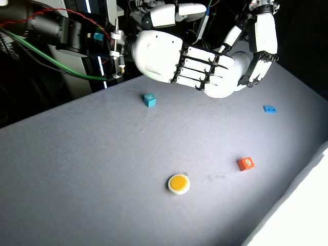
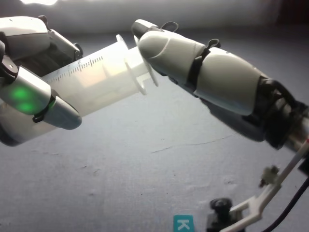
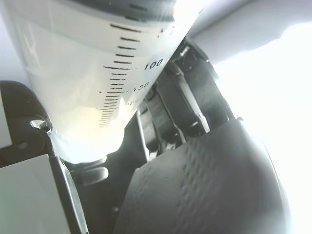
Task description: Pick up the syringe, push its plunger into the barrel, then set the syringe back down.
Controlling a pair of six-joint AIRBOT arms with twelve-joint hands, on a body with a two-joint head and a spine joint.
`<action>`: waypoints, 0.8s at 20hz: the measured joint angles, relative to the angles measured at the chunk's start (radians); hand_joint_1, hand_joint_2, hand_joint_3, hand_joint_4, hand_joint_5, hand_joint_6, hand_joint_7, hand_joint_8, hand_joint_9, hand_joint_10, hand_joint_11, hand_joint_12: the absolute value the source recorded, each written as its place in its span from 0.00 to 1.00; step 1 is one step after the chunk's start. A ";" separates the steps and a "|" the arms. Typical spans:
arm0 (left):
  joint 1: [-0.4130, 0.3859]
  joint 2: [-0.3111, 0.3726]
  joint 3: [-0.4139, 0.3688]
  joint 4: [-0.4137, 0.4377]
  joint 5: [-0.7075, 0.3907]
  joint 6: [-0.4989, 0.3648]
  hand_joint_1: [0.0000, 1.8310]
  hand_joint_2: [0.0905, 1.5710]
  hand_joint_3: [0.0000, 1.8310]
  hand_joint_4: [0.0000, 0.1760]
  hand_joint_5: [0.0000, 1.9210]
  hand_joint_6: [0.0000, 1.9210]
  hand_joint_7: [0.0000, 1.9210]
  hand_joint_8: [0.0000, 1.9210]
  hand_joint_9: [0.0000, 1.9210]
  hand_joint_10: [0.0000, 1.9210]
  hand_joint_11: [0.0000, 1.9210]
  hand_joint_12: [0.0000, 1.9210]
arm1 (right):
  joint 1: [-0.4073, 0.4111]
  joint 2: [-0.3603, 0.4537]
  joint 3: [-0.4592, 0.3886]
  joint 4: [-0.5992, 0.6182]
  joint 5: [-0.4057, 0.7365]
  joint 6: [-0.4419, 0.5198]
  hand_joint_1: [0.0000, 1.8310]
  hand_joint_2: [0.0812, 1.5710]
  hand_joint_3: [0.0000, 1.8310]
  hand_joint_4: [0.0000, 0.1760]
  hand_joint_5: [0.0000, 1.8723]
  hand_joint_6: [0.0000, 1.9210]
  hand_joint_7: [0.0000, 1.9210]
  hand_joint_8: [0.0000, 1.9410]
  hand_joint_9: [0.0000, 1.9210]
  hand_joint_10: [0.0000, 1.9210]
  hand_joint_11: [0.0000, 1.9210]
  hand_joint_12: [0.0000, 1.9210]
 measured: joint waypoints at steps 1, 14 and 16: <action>0.000 -0.001 -0.005 0.001 -0.006 -0.001 0.76 0.65 0.00 0.00 0.48 0.57 0.64 0.23 0.56 0.52 0.45 0.70 | -0.001 0.017 0.007 -0.010 -0.011 0.000 0.00 0.74 0.00 0.00 0.00 0.00 0.00 0.00 0.00 0.00 0.00 0.00; 0.140 -0.114 0.048 0.121 -0.015 -0.006 0.76 0.66 0.00 0.00 0.47 0.58 0.61 0.28 0.56 0.54 0.45 0.69 | -0.083 0.254 0.104 -0.480 -0.255 -0.011 0.00 0.75 0.00 0.00 0.00 0.00 0.00 0.00 0.00 0.00 0.00 0.00; 0.182 -0.162 0.091 0.143 -0.018 -0.006 0.76 0.66 0.00 0.00 0.47 0.57 0.60 0.29 0.56 0.54 0.45 0.69 | -0.082 0.239 0.116 -0.483 -0.310 -0.035 0.00 0.74 0.00 0.00 0.00 0.00 0.00 0.00 0.00 0.00 0.00 0.00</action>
